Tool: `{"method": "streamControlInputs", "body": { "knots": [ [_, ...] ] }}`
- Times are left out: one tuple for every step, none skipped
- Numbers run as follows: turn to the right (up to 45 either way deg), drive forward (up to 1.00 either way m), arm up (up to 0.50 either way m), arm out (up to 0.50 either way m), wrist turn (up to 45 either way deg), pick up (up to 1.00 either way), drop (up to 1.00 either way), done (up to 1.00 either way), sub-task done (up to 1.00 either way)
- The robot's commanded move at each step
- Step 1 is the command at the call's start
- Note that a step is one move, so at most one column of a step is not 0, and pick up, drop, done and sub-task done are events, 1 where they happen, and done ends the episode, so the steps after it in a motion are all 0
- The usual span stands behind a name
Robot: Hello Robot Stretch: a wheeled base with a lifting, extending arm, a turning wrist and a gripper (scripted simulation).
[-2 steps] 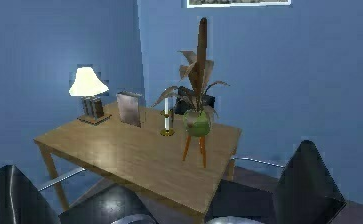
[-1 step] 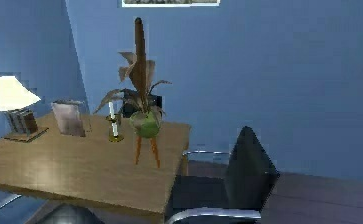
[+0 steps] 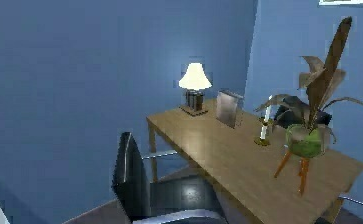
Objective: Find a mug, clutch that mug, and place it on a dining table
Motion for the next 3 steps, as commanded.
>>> {"method": "streamControlInputs", "body": {
  "knots": [
    [-45.0, 0.0, 0.0, 0.0, 0.0, 0.0, 0.0, 0.0, 0.0],
    [-12.0, 0.0, 0.0, 0.0, 0.0, 0.0, 0.0, 0.0, 0.0],
    [45.0, 0.0, 0.0, 0.0, 0.0, 0.0, 0.0, 0.0, 0.0]
  ]
}}
